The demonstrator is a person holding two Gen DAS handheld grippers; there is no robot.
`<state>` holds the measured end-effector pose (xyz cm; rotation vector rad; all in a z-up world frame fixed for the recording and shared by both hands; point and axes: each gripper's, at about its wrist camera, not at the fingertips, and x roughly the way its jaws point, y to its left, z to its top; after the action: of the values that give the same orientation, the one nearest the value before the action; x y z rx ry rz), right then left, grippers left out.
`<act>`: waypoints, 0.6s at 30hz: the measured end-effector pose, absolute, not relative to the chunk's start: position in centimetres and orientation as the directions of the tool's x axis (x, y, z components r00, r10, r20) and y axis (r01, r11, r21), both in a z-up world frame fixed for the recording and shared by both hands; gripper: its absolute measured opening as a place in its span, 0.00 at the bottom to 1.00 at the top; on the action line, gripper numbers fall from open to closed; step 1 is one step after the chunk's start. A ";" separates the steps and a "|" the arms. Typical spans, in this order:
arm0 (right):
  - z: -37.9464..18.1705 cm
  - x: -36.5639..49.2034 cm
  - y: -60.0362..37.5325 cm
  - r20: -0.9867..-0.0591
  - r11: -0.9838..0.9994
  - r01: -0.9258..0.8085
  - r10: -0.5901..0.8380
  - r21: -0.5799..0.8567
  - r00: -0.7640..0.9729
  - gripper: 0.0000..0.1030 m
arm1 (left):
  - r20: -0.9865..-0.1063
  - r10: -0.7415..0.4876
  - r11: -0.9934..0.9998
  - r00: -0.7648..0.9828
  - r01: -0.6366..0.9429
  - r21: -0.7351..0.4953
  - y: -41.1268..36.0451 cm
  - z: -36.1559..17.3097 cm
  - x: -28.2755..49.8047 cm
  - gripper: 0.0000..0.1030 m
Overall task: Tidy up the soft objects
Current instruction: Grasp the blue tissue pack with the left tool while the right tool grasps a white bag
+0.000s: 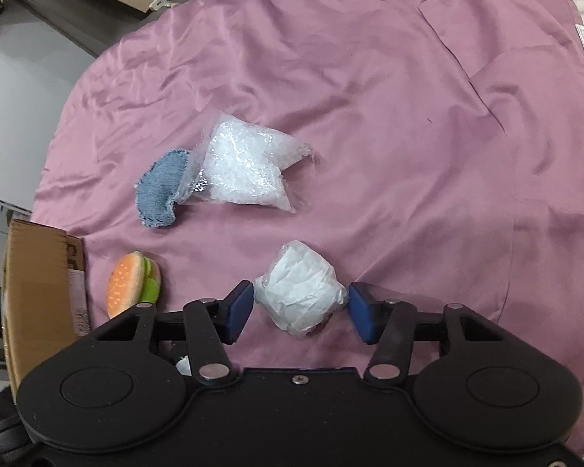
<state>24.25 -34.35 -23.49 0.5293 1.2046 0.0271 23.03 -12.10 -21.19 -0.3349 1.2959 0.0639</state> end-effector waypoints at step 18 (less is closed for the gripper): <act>-17.8 18.8 -35.0 -0.812 0.856 0.263 0.263 0.446 0.520 0.50 | -0.891 -0.194 0.944 0.411 -0.169 -0.284 -10.9 -15.8 19.4 0.49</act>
<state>18.85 -34.99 -17.77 0.5702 1.0390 0.0000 19.37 -10.91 -15.78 -0.3559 1.1540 -0.0166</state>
